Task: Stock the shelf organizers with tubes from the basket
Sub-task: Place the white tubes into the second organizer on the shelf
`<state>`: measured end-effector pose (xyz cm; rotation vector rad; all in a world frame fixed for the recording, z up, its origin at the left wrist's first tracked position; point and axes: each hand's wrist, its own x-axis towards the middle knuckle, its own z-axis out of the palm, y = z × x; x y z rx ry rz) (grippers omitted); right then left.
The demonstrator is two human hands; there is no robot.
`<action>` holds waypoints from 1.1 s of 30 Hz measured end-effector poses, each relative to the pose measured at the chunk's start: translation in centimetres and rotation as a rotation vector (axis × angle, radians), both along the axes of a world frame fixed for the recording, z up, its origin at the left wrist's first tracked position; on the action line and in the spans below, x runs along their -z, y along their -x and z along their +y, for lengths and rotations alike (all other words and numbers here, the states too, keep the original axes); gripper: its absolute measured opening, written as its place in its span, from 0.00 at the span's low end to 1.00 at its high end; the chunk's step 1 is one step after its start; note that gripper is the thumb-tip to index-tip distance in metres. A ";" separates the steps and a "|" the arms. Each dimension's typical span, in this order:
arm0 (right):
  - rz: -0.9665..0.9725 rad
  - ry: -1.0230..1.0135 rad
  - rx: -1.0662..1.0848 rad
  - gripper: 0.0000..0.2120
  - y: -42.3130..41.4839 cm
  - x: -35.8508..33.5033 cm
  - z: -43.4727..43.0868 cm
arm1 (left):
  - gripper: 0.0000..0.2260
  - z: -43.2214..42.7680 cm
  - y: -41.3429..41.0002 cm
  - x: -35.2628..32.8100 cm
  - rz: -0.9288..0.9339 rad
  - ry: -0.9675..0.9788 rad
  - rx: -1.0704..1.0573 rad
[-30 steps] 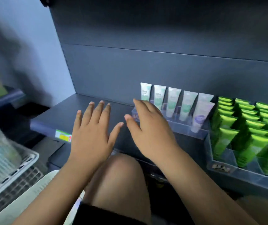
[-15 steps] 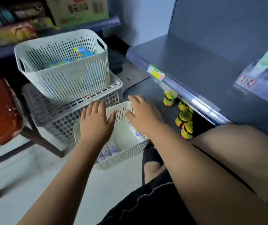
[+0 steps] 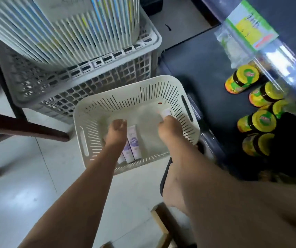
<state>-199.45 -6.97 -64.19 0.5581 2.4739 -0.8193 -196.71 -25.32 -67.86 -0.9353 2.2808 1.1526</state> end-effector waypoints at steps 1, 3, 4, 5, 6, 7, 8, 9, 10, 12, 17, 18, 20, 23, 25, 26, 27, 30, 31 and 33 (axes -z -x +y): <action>-0.030 -0.026 0.000 0.15 0.2 1.4 0.3 | 0.24 0.3 0.6 0.5 -0.042 0.018 0.038; -0.108 -0.093 -0.059 0.15 0.5 3.5 0.8 | 0.22 1.3 1.5 0.5 -0.140 0.060 0.130; -0.134 -0.114 -0.044 0.15 0.9 4.4 1.2 | 0.20 1.9 1.9 0.7 -0.194 0.097 0.184; -0.147 -0.128 -0.019 0.14 1.5 5.1 1.4 | 0.18 2.3 2.4 1.2 -0.238 0.129 0.236; -0.147 -0.156 -0.011 0.14 2.0 6.0 1.5 | 0.17 2.7 2.8 1.7 -0.250 0.152 0.278; -0.159 -0.161 -0.004 0.13 2.5 6.5 1.3 | 0.17 3.0 3.1 2.1 -0.257 0.170 0.312; -0.183 -0.160 0.007 0.13 2.8 7.0 1.1 | 0.18 3.1 3.2 3.1 -0.253 0.178 0.327; -0.194 -0.179 0.008 0.12 2.9 7.6 0.9 | 0.20 3.3 3.4 3.8 -0.243 0.169 0.321; -0.214 -0.176 0.033 0.12 3.0 8.1 0.6 | 0.23 3.6 3.4 4.3 -0.232 0.160 0.310; -0.228 -0.165 0.094 0.14 2.9 8.9 0.1 | 0.27 4.0 3.3 5.4 -0.200 0.133 0.293; -0.192 -0.019 0.304 0.21 3.2 9.9 -0.1 | 0.22 4.0 3.1 6.8 -0.083 -0.024 0.102; -0.194 0.040 0.322 0.20 3.3 10.1 0.0 | 0.19 3.7 3.2 6.8 -0.060 -0.025 0.080; -0.210 0.154 0.340 0.16 3.4 9.9 0.1 | 0.16 3.2 3.4 6.4 0.002 -0.068 -0.002; -0.241 0.388 0.392 0.13 3.5 8.6 0.1 | 0.16 2.3 3.6 4.5 0.172 -0.184 -0.105; -0.252 0.636 0.465 0.16 3.5 6.8 0.0 | 0.15 1.8 3.8 2.3 0.316 -0.243 -0.080; -0.247 0.732 0.475 0.17 3.5 5.9 -0.1 | 0.14 1.6 4.0 1.0 0.370 -0.281 -0.067; -0.234 0.794 0.455 0.18 3.7 4.7 -0.2 | 0.14 1.5 4.2 -0.4 0.421 -0.320 -0.059; -0.140 0.892 0.382 0.16 4.4 0.2 -0.9 | 0.15 1.1 4.9 -4.8 0.541 -0.384 -0.065; -0.102 0.920 0.367 0.12 4.7 -1.6 -1.2 | 0.15 0.9 5.2 -6.4 0.569 -0.411 -0.069; -0.018 0.959 0.347 0.06 5.3 -5.4 -1.9 | 0.16 0.5 5.8 -9.7 0.636 -0.474 -0.082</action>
